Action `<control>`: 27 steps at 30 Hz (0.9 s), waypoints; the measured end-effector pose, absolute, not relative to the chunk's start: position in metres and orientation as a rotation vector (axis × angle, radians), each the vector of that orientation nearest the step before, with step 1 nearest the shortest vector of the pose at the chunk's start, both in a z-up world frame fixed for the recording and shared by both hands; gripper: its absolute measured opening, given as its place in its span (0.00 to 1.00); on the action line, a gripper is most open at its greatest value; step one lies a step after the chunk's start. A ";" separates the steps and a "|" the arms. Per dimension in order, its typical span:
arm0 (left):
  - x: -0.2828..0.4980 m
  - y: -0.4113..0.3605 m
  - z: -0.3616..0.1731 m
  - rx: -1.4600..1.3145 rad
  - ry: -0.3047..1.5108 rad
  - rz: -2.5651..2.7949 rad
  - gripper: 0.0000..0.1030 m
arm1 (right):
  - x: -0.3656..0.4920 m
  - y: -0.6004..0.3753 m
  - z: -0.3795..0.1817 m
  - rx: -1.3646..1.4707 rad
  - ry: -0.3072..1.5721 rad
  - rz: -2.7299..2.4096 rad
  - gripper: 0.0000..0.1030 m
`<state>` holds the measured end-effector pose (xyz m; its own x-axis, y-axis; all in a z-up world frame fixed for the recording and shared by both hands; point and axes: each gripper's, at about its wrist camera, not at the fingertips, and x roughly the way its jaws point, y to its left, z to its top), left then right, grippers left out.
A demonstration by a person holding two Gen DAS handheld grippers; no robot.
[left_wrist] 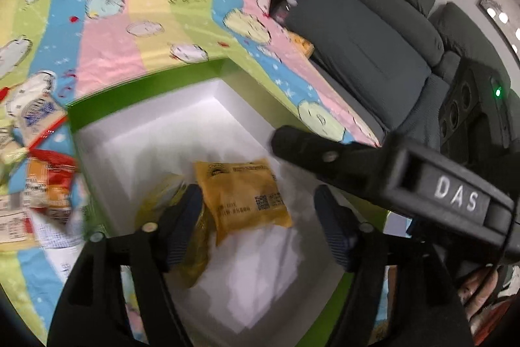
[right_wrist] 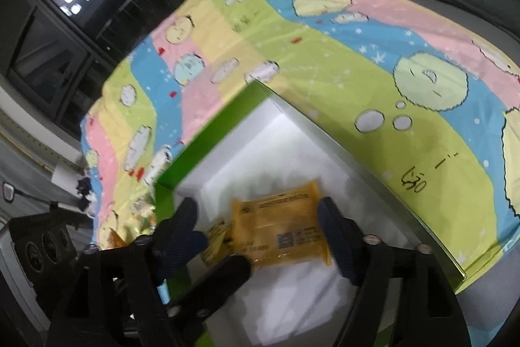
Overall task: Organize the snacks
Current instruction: 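Release the yellow bread packet into the box with the right tool, then grasp the orange panda-print snack bag with the right tool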
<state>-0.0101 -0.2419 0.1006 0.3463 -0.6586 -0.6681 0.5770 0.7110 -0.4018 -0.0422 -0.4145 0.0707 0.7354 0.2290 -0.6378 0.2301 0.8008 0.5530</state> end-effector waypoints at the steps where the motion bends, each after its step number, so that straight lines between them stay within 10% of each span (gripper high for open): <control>1: -0.011 -0.233 0.106 -0.109 0.898 -0.794 0.74 | -0.044 -0.413 0.074 0.650 0.746 -0.002 0.79; 11: -0.014 -0.092 0.143 -0.238 0.759 -0.491 0.96 | -0.049 -0.369 0.109 0.548 0.627 0.051 0.90; 27: 0.037 0.097 0.074 -0.474 0.855 -0.116 0.96 | 0.044 -0.170 0.108 0.292 0.875 0.410 0.90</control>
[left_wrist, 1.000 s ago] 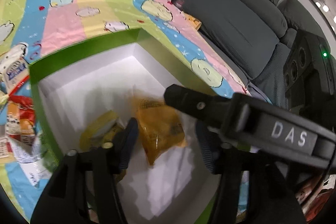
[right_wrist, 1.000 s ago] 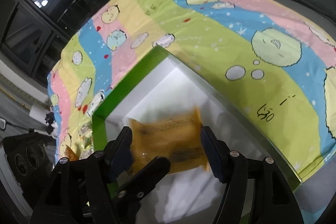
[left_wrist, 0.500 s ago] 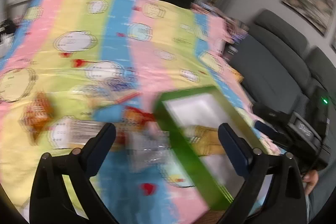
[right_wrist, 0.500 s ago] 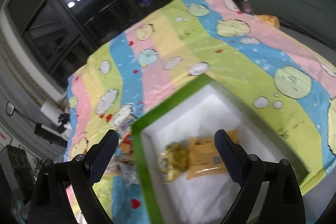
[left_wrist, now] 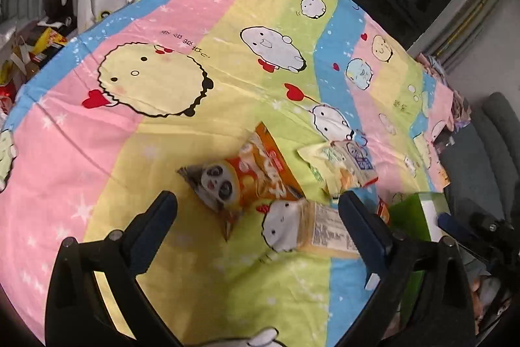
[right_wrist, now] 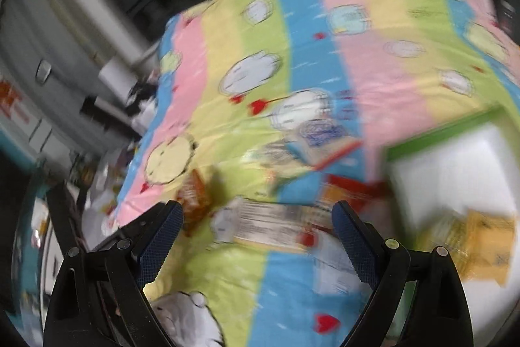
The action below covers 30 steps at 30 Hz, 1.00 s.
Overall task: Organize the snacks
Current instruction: 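Grasp the orange panda-print snack bag with the right tool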
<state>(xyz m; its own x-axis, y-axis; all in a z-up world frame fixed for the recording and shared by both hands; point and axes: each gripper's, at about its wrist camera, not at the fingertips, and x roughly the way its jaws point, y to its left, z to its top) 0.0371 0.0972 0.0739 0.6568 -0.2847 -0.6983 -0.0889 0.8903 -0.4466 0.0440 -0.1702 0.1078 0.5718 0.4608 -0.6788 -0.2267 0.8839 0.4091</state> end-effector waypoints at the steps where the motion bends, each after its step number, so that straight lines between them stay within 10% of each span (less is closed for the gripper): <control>1: 0.039 0.098 0.073 -0.486 0.861 -0.113 0.96 | 0.051 -0.158 0.107 0.280 0.889 0.432 0.90; 30: 0.071 0.098 0.038 -0.533 0.960 -0.157 0.60 | 0.141 -0.017 0.029 0.038 1.162 0.702 0.49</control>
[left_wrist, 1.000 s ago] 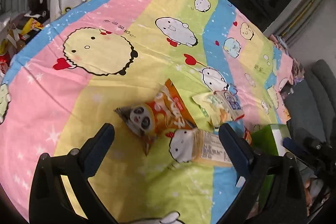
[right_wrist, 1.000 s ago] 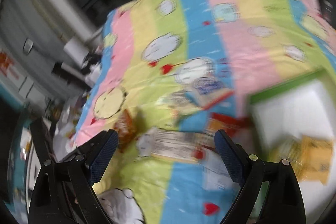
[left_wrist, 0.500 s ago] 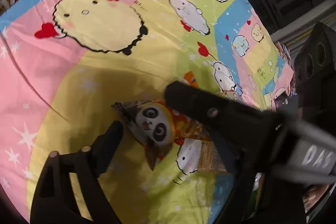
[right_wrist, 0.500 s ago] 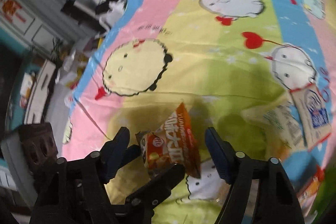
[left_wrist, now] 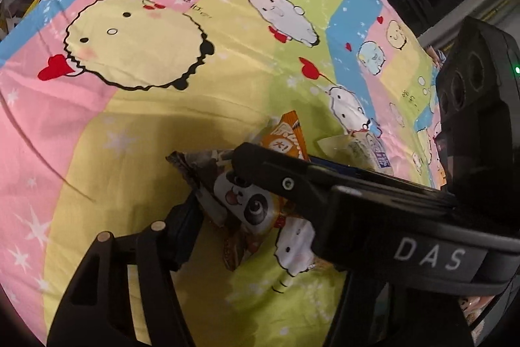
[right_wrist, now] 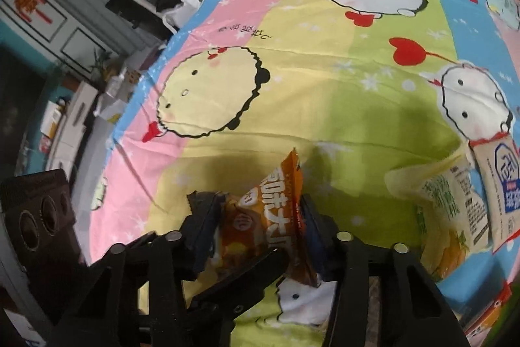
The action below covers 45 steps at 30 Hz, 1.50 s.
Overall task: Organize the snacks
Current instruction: 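Grasp the orange panda-print snack bag with the right tool, then carry the panda-print bag with the right tool over the box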
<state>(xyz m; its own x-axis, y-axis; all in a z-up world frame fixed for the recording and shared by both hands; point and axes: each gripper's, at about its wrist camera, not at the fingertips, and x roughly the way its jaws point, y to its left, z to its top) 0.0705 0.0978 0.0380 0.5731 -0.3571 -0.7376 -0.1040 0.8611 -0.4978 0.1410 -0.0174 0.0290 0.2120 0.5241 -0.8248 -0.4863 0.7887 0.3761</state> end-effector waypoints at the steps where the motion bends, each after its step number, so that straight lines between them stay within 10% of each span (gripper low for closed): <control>1: 0.069 0.097 0.039 -0.531 0.949 -0.164 0.59 | 0.138 -0.019 0.032 0.032 1.150 0.693 0.49; 45: -0.044 -0.109 0.176 -0.077 0.598 -0.488 0.57 | -0.021 -0.251 0.149 0.434 0.646 0.494 0.48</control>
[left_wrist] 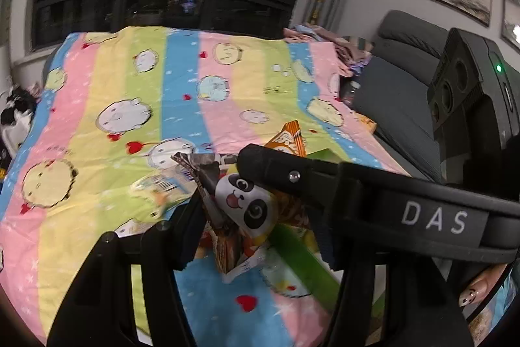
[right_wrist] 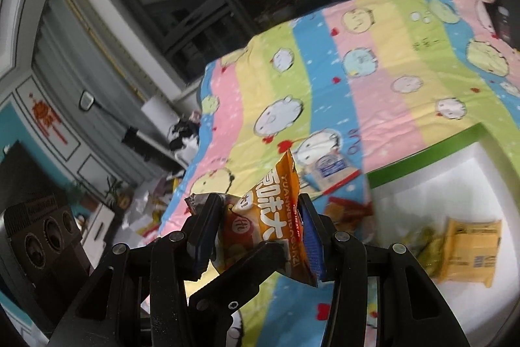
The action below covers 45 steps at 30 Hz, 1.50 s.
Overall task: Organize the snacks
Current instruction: 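Carry the panda-print bag with the right tool over the box, then drop the panda-print bag into the box by opening the right tool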
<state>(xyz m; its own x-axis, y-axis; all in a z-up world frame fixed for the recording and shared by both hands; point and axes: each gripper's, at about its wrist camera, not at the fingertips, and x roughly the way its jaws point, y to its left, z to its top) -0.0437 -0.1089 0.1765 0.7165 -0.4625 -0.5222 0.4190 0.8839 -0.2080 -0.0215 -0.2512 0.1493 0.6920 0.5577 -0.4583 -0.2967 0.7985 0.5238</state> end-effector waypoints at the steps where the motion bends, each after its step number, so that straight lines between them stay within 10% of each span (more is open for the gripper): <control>1: -0.043 -0.117 0.178 -0.067 0.598 -0.499 0.57 | -0.024 -0.260 0.150 0.446 0.635 0.482 0.48; 45: 0.025 -0.273 0.088 -0.014 0.966 -0.758 0.59 | 0.008 -0.422 0.056 0.716 0.842 0.015 0.49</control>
